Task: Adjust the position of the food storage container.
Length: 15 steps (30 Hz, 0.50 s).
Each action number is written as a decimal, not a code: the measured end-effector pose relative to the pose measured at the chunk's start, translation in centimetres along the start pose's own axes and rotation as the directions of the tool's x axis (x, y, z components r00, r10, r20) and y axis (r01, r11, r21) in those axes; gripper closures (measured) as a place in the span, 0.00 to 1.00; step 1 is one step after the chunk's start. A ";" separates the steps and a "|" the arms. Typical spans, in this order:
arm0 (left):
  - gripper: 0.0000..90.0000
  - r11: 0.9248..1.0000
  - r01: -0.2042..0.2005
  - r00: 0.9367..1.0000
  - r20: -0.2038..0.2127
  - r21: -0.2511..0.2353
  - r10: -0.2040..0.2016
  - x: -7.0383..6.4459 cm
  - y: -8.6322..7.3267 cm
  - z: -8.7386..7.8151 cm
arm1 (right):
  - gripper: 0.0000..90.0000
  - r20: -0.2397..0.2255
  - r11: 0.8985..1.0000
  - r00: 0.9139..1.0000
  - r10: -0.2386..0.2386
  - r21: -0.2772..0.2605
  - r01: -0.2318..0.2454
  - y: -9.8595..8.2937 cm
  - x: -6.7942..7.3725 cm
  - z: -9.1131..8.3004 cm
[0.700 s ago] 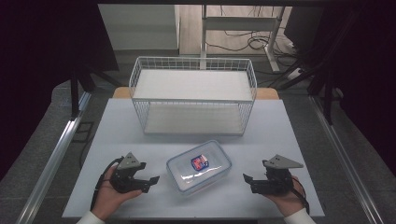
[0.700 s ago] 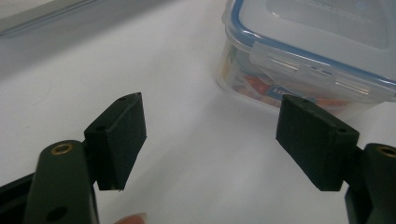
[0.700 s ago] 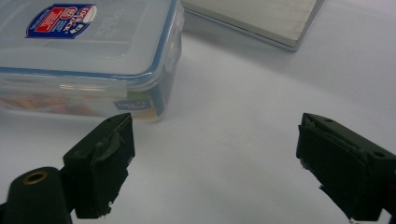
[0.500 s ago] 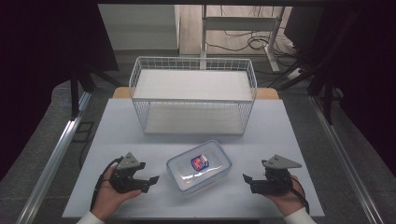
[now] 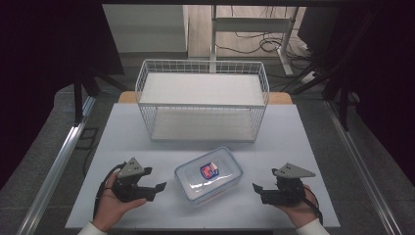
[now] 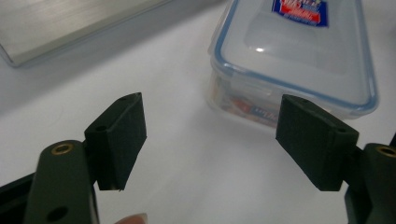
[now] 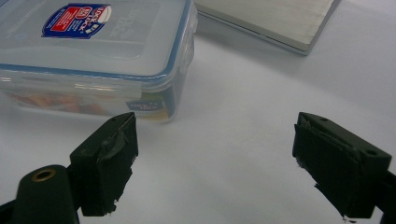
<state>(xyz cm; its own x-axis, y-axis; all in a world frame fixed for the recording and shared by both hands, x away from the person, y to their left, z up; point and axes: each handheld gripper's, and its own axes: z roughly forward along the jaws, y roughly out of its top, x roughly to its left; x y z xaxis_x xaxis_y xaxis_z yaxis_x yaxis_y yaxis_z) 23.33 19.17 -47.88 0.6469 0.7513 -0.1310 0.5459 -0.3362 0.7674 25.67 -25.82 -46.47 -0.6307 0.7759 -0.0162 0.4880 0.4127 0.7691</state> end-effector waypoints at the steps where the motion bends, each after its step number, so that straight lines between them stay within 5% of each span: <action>1: 0.27 1.000 0.002 1.000 0.003 -0.006 -0.002 0.0 0.2 -0.1 | 0.16 0.000 1.000 1.000 0.000 0.000 0.000 0.0 0.0 0.0; 10: 0.29 0.999 -0.013 0.997 0.082 -0.031 0.016 -1.8 2.9 -1.3 | 0.17 0.015 1.000 0.999 0.028 -0.010 -0.028 0.2 -0.2 -0.2; 15: 0.29 0.999 -0.030 0.989 0.145 -0.024 0.033 -2.8 4.5 -0.7 | 0.18 0.021 1.000 1.000 0.023 -0.005 -0.023 0.1 -0.2 -0.1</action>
<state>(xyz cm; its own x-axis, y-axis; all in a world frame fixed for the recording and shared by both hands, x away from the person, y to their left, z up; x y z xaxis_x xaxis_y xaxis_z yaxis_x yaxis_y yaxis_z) 23.56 15.94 -43.63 0.7351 0.6493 -0.1952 0.5133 -0.3449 0.7859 25.80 -25.98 -46.33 -0.6064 0.7950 -0.0120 0.4993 0.3925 0.7724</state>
